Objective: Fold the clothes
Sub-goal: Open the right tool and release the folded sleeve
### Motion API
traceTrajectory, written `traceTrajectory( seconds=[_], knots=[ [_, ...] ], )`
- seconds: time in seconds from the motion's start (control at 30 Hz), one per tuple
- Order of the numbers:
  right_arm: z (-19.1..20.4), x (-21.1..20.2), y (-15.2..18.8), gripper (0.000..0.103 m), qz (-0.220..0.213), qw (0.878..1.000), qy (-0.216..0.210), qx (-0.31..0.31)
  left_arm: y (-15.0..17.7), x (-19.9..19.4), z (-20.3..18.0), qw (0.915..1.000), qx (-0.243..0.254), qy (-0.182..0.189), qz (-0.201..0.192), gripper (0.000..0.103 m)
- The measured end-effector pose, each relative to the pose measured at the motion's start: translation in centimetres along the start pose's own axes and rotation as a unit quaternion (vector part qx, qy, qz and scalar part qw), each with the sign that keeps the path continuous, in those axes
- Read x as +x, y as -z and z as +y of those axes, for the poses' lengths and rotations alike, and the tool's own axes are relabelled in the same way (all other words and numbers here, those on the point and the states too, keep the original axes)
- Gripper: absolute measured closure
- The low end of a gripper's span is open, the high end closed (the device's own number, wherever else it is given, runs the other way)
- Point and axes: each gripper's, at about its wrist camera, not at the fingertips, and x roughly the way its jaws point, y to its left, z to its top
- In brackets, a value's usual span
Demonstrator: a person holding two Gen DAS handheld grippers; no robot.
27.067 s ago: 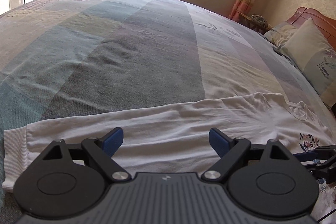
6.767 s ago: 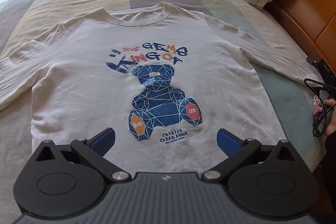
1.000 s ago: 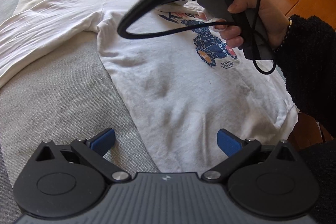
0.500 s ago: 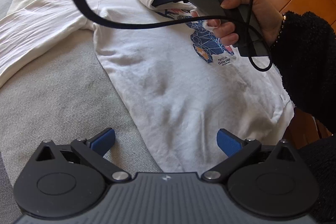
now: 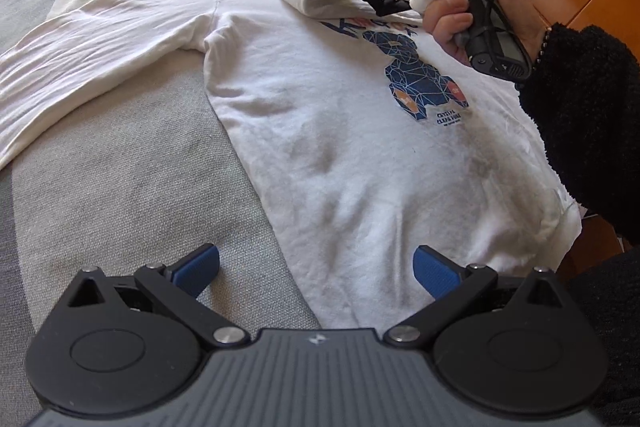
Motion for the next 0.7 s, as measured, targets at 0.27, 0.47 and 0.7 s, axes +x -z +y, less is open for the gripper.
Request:
traceTrajectory(
  seconds=[0.27, 0.47, 0.7],
  knots=[
    [4.6, 3.3, 0.5, 0.000, 0.094, 0.987, -0.095, -0.095, 1.7, -0.4, -2.4, 0.9940, -0.072, -0.082, -0.005, 0.001],
    [3.0, -3.8, -2.1, 0.000, 0.050, 0.983, -0.046, -0.168, 1.0, 0.3, -4.8, 0.9876, -0.098, -0.123, -0.002, 0.001],
    [-1.8, -16.5, -3.8, 0.000, -0.085, 0.921, 0.185, -0.331, -1.9, 1.1, -8.1, 0.9881, -0.068, -0.138, 0.001, 0.001]
  ],
)
